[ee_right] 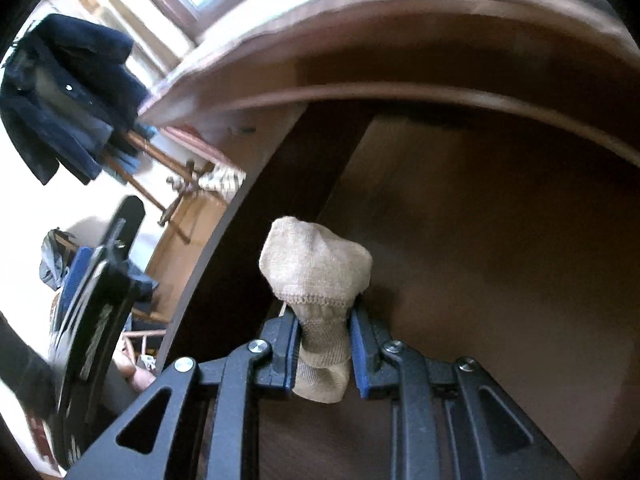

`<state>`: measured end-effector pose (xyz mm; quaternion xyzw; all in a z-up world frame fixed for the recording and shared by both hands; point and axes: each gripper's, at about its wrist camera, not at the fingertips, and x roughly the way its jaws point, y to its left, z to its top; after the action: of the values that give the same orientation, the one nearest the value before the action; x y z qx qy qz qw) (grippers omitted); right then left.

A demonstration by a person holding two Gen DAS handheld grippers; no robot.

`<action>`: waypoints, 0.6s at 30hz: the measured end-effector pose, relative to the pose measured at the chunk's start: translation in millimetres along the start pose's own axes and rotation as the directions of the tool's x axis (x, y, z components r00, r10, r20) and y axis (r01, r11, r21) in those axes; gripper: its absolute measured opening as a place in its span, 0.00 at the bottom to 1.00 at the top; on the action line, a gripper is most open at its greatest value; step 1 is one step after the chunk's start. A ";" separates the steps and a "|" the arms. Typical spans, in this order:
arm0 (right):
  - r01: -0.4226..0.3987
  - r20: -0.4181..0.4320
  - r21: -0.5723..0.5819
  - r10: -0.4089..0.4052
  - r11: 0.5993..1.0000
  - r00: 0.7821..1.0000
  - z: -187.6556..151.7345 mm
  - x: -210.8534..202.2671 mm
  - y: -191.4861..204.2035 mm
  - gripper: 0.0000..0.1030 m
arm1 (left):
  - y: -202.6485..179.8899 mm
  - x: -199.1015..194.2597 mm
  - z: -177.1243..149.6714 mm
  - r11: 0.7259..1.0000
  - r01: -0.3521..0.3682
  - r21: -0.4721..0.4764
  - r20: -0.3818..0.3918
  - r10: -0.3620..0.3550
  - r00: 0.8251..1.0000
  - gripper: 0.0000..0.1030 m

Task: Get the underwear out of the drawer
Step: 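Lift the beige sock with the right gripper out of the drawer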

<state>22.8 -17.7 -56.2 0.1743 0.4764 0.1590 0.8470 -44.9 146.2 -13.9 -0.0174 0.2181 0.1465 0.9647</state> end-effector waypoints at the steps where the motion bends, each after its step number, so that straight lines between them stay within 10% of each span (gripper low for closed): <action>1: 0.003 0.024 -0.001 -0.003 1.000 1.000 -2.0 -6.1 -2.2 0.23 | -0.3 0.0 0.0 1.000 -0.001 0.001 -0.001 0.001 1.000 1.00; 18: 0.090 0.329 0.007 -0.087 0.996 0.940 -32.7 -87.3 -39.8 0.23 | -5.0 -5.0 -0.3 0.999 -0.009 0.052 0.016 0.008 1.000 1.00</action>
<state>-44.6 -86.4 -24.2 0.1732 0.3351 0.0914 0.9216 -47.9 140.0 -12.2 0.0098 0.2143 0.1448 0.9659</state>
